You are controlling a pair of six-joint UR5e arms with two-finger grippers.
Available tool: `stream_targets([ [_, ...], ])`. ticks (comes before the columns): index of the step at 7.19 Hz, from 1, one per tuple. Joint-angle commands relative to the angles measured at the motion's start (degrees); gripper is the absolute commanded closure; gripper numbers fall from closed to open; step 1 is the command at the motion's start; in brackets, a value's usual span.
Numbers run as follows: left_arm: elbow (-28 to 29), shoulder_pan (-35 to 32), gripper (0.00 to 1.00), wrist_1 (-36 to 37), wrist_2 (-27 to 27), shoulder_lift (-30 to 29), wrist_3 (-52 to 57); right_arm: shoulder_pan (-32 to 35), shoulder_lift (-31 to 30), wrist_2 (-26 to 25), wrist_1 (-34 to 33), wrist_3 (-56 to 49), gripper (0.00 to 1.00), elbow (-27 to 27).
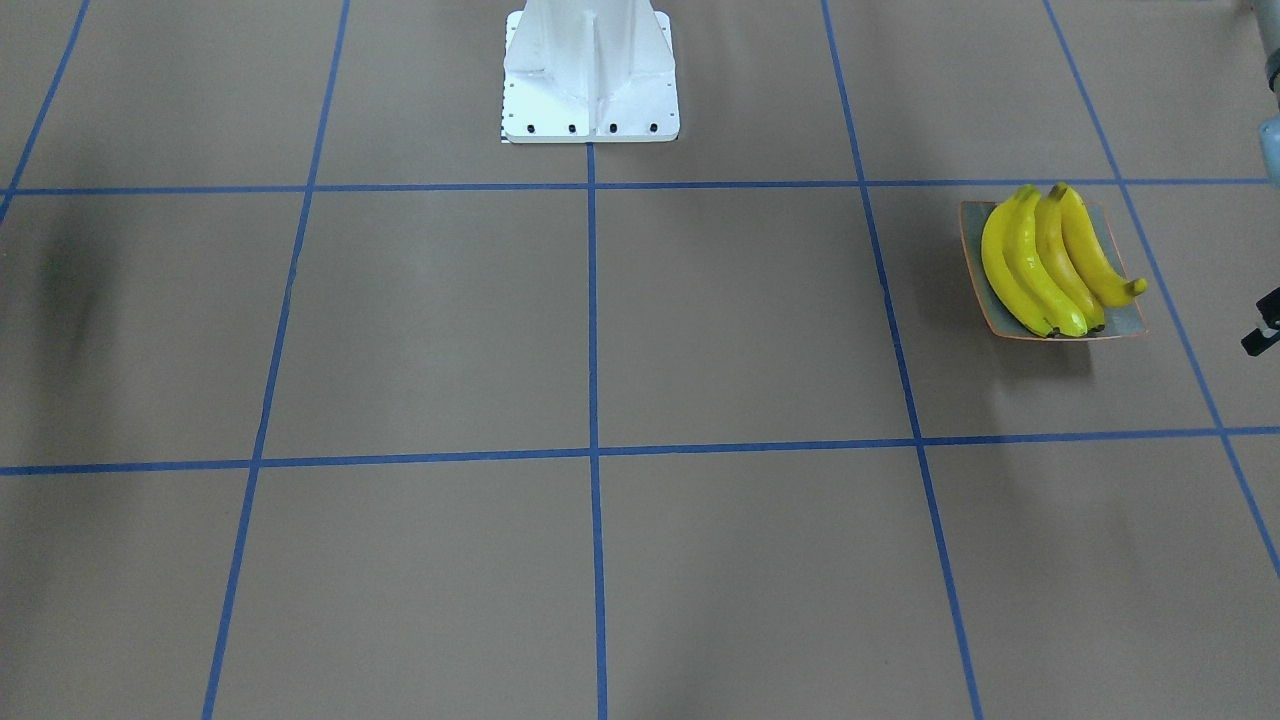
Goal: Transfer all bananas from basket to plate
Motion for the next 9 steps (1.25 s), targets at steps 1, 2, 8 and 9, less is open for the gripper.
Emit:
stream_targets([
  [1,-0.63,-1.27,0.01,14.53,2.88,-3.71,11.75,1.38,-1.32,0.73,-0.38,-4.81,0.00,-0.34],
  [2,-2.64,-1.88,0.01,23.14,2.89,-4.60,14.67,1.73,-2.11,2.30,-0.30,-5.35,0.00,-0.26],
  [8,-6.79,-2.95,0.01,29.20,-2.20,-0.93,15.05,2.43,-3.44,6.26,-0.39,-9.40,0.00,-1.05],
  [9,-6.88,-2.95,0.01,28.42,-2.30,-0.22,14.97,2.43,-3.52,6.70,-0.30,-9.40,0.00,-1.05],
])
